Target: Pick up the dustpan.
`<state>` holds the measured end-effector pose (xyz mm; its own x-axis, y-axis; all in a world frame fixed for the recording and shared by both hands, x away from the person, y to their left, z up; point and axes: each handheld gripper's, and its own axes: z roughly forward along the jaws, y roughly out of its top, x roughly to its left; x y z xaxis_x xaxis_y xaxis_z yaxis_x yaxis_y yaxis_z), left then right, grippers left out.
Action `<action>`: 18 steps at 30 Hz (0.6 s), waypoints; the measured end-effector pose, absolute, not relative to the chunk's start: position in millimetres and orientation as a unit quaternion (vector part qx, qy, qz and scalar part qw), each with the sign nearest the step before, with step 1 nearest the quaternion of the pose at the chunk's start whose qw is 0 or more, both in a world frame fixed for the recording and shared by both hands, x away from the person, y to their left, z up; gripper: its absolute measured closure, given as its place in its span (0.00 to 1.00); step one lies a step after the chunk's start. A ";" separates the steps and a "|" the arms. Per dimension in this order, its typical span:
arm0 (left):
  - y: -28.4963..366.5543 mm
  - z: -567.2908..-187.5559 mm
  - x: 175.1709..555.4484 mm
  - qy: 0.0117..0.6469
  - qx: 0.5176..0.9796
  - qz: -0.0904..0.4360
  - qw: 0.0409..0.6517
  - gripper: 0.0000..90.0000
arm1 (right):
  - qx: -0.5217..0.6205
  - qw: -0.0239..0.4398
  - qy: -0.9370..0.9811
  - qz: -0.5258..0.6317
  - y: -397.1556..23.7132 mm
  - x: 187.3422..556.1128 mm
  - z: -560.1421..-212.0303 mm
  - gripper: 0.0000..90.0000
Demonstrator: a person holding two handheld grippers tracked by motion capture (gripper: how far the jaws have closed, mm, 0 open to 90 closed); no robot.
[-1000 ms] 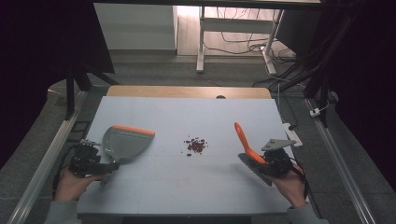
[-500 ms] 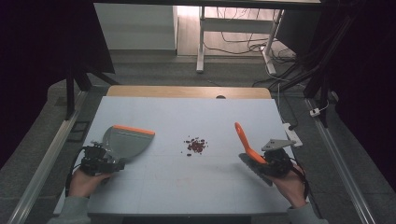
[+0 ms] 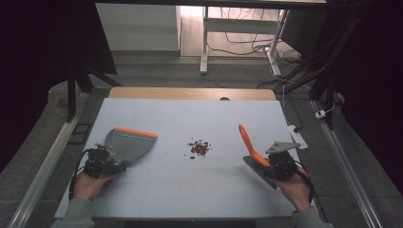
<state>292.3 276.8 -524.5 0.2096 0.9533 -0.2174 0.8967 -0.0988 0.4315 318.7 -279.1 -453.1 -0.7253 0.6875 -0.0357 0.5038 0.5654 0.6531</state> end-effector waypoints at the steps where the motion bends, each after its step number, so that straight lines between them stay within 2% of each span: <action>1: 276.3 -524.7 292.6 0.626 0.739 0.060 0.241 0.45 | 0.341 0.145 0.873 0.317 -279.0 318.8 -453.3 0.78; 5: 274.8 -525.0 292.7 0.626 0.738 0.067 0.243 0.54 | 0.341 0.145 0.873 0.317 -279.0 318.6 -453.7 0.78; 9: 274.9 -524.3 292.5 0.622 0.740 0.062 0.250 0.67 | 0.340 0.146 0.873 0.318 -278.7 318.1 -453.3 0.78; 18: 275.1 -523.2 291.5 0.617 0.743 0.063 0.251 0.68 | 0.341 0.145 0.874 0.316 -279.1 318.8 -454.8 0.78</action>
<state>291.5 275.1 -523.2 0.2303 0.9488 -0.2161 0.8850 -0.1118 0.4520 318.8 -279.1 -454.8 -0.7256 0.6870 -0.0379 0.5042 0.5683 0.6502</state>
